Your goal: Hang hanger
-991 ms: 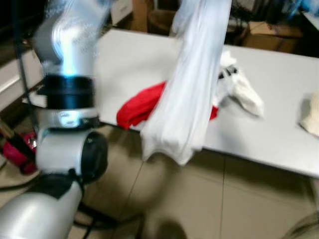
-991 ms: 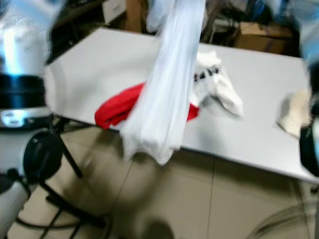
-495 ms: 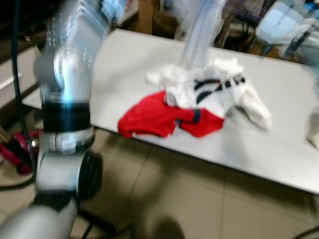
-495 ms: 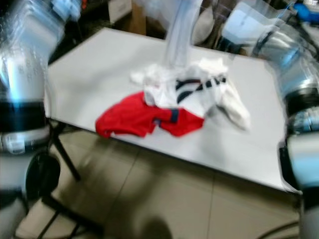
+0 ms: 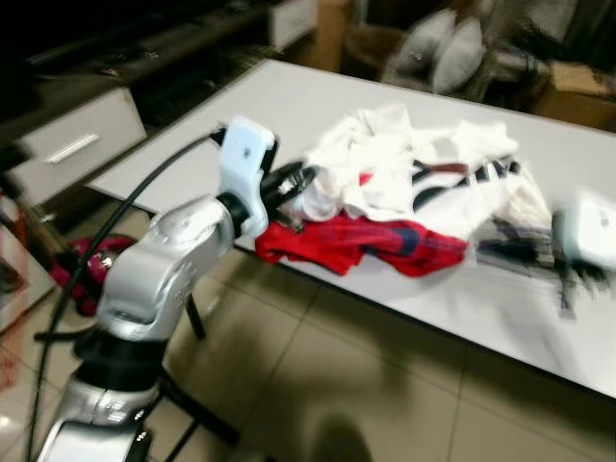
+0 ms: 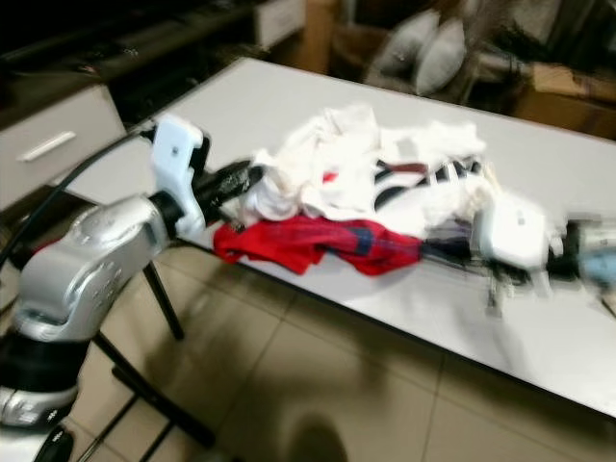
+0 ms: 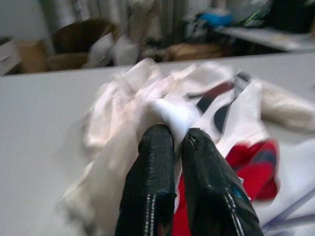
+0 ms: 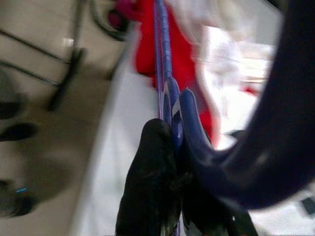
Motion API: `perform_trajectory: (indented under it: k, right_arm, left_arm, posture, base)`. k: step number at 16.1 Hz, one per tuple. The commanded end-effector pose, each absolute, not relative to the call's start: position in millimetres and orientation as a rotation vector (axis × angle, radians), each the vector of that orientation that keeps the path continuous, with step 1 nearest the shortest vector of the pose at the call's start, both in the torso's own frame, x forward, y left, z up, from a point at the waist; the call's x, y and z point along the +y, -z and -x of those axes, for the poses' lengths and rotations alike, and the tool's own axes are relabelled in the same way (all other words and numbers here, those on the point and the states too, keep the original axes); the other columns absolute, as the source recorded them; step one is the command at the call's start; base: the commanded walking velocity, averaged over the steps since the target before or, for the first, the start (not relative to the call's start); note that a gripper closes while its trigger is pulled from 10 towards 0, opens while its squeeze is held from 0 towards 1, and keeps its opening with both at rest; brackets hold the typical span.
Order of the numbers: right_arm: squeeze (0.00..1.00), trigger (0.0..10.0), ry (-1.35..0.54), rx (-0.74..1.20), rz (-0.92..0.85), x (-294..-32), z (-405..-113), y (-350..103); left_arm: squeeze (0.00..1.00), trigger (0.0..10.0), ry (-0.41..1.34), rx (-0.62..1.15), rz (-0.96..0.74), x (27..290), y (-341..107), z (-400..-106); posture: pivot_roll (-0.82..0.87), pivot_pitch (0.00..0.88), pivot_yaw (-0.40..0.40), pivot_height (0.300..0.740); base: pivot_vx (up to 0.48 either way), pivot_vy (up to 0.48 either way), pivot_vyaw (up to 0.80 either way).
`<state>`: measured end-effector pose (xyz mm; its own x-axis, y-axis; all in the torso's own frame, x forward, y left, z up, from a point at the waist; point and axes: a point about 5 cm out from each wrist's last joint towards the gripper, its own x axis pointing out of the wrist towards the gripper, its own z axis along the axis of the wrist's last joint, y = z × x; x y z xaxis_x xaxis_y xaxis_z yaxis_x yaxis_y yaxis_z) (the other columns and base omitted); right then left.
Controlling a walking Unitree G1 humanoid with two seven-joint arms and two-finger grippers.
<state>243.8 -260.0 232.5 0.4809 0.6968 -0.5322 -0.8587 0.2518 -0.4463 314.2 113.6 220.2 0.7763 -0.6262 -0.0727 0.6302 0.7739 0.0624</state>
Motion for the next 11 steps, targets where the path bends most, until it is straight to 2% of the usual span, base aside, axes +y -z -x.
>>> perform_trajectory:
  k: [1, 4, 7, 8, 9, 11]
  right_arm:
    - [0.00, 10.0, -1.058, 0.239, 0.746, -264, -229, -255]
    - [0.00, 10.0, -1.002, 0.258, 0.712, -274, -218, -271]
    - [0.00, 10.0, -0.779, 0.230, 0.682, -307, -209, -292]
    - [0.00, 10.0, -0.706, 0.195, 0.640, -312, -208, -296]
    - [0.00, 10.0, -0.628, 0.131, 0.628, -312, -209, -297]
    - [0.00, 10.0, -0.387, 0.086, 0.599, -320, -218, -293]
  left_arm:
    - [1.00, 10.0, 0.722, 0.039, -0.087, 110, -230, -310]
    - [1.00, 10.0, 0.747, 0.025, -0.086, 120, -236, -309]
    - [1.00, 10.0, 0.781, -0.067, -0.104, 134, -244, -304]
    - [0.00, 10.0, 0.836, -0.070, -0.098, 134, -241, -296]
    - [0.00, 10.0, 0.863, -0.068, -0.056, 136, -242, -289]
    - [0.00, 10.0, 0.883, -0.099, 0.168, 136, -254, -282]
  posture:
    - [-0.04, 0.000, 0.045, 0.740]
    - [-0.04, 0.000, 0.052, 0.740]
    - [-0.03, 0.000, 0.052, 0.740]
    - [-0.03, 0.000, 0.052, 0.740]
    - [-0.03, 0.000, 0.052, 0.740]
    - [-0.03, 0.000, 0.055, 0.740]
  base:
    - [0.000, 0.000, 0.00]
    - [0.000, 0.000, 0.00]
    - [0.000, 0.000, 0.00]
    - [0.000, 0.000, 0.00]
    - [0.000, 0.000, 0.00]
    - [0.000, 0.000, 0.00]
